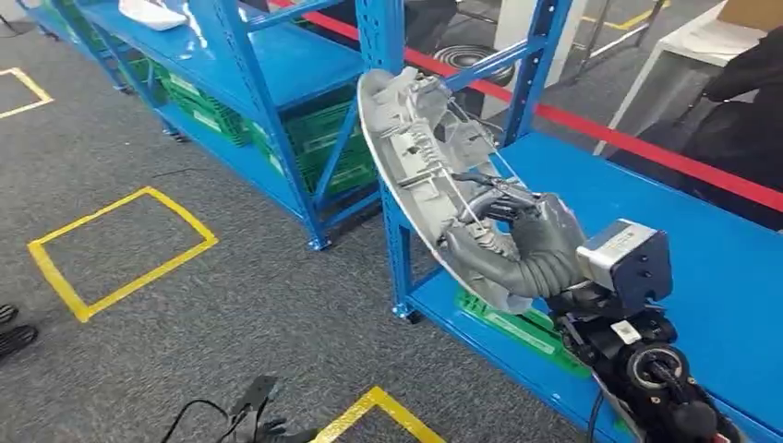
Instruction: Take the parts from the cabinet and place them on the table.
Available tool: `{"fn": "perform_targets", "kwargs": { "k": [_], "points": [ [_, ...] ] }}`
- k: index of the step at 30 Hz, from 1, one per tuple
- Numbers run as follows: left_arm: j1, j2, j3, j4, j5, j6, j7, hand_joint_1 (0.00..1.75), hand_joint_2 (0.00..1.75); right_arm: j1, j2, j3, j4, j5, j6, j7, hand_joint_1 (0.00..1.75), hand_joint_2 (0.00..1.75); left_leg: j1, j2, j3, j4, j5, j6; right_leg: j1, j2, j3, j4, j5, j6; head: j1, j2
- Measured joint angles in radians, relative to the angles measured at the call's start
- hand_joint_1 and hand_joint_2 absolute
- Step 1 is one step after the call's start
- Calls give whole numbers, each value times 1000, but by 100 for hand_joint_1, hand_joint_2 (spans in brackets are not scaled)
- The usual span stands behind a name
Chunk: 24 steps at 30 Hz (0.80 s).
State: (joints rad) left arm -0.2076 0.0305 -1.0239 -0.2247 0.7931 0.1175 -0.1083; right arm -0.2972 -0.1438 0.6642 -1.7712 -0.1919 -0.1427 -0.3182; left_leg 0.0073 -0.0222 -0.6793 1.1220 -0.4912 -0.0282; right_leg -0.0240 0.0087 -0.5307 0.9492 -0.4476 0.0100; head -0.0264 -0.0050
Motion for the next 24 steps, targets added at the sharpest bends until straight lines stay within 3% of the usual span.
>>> {"fn": "perform_targets", "kwargs": {
  "k": [2, 3, 4, 6, 7, 8, 9, 12, 13, 14, 15, 17, 18, 19, 20, 22, 23, 24],
  "points": [
    [1, 0, 0, 0, 0, 0, 0, 0, 175, 1, 0, 0, 0, 0, 0, 0, 175, 175, 3, 11, -79, 155, -54, -7, 3, -23, 0, 0, -2, -3, -2, 0],
    [3, 0, 0, 0, 0, 0, 0, 0, 175, 1, 0, 0, 0, 0, 0, 0, 175, 175, 5, 13, -90, 171, -49, -8, 4, -33, 0, 0, -3, -4, -4, 0],
    [4, 0, 0, 0, 0, 0, 0, 0, 175, 1, 0, 0, 0, 0, 0, 1, 175, 175, 6, 14, -73, 137, -23, -8, 4, -41, 1, 0, -4, -2, -6, 0],
    [3, 2, 0, 0, 0, 0, 0, 0, 175, 1, 0, 0, 0, 0, -1, 1, 175, 175, 6, 27, 20, -39, 57, -1, 4, -54, 5, 0, -8, 2, -11, 0],
    [2, 2, 0, 0, 0, 0, 0, 0, 175, 1, 0, 0, 0, 0, -1, 0, 175, 175, 4, 60, 75, -132, 85, 4, 6, -57, 9, 1, -10, 6, -14, 0],
    [-1, 3, 0, 0, 0, 0, 0, 0, 175, 1, 0, 0, -1, 0, -1, 0, 175, 175, -6, 81, 90, -170, 80, 10, 17, -60, 8, 5, -15, 13, -19, 0],
    [-3, 3, 0, 0, 0, 0, -1, 0, 175, 1, 0, -1, -1, 0, -1, 2, 175, 175, -6, 63, 87, -169, 83, 21, 15, -63, 9, 3, -15, 17, -12, 0],
    [-1, 4, 0, 0, 0, 0, -2, 0, 175, -1, 0, 0, -1, 0, 1, -2, 175, 175, -7, 45, 87, -172, 84, 38, 14, -78, 16, -3, -20, 36, -5, 0],
    [0, 3, 0, 0, 0, 0, -3, 0, 175, -1, 0, -1, -5, 0, 1, -2, 175, 175, -1, 41, 92, -178, 88, 44, 7, -58, 13, 12, -31, 42, -3, 0],
    [-1, 4, 0, 0, 0, 0, -5, 0, 175, -2, 0, -1, -9, 0, 6, -2, 175, 175, -1, 35, 93, -178, 87, 49, 8, -34, -8, 61, -66, 43, 3, 0],
    [-2, 4, 0, 0, 0, 0, -6, 0, 175, -3, 0, -1, -11, 0, 7, -1, 175, 175, -2, 32, 94, -178, 87, 53, 8, -22, -43, 139, -109, 44, 10, 0],
    [-2, 3, 0, 0, 0, -3, -6, 0, 175, -2, 0, -1, -15, -21, 28, 6, 175, 175, -5, 23, 95, -177, 85, 56, 8, -11, -129, 313, -176, 47, 19, 0],
    [-1, 3, 0, 0, 0, -3, -6, 0, 175, -2, 0, -2, -17, -34, 39, 11, 175, 175, -5, 17, 95, -177, 85, 57, 8, -11, -151, 346, -176, 47, 20, 0],
    [-1, 4, 0, 0, 0, -3, -6, 0, 175, -1, -2, -2, -21, -45, 48, 15, 175, 175, -5, 12, 96, -175, 84, 57, 8, -11, -147, 325, -150, 47, 20, 0],
    [-1, 4, 0, 0, 0, -3, -6, 0, 175, -1, -2, -2, -30, -61, 61, 16, 175, 175, -4, 6, 97, -172, 81, 56, 7, -11, -121, 260, -105, 45, 24, 0],
    [-1, 3, 0, 0, 0, -3, -6, 0, 175, -2, -2, -2, -47, -73, 75, 16, 175, 175, -4, -4, 101, -165, 75, 50, 6, -9, -37, 71, -4, 40, 28, 0],
    [-1, 3, 0, 0, 0, -2, -6, 0, 175, -3, -2, -2, -54, -74, 78, 15, 175, 175, -7, -7, 100, -162, 72, 46, 8, -4, -16, 28, -11, 35, 29, 0],
    [-1, 3, 0, 0, 0, -2, -6, 0, 175, -5, -2, -2, -63, -71, 78, 13, 175, 175, -10, -10, 96, -156, 71, 43, 12, -3, -17, 19, -7, 30, 28, 0]
  ]
}}
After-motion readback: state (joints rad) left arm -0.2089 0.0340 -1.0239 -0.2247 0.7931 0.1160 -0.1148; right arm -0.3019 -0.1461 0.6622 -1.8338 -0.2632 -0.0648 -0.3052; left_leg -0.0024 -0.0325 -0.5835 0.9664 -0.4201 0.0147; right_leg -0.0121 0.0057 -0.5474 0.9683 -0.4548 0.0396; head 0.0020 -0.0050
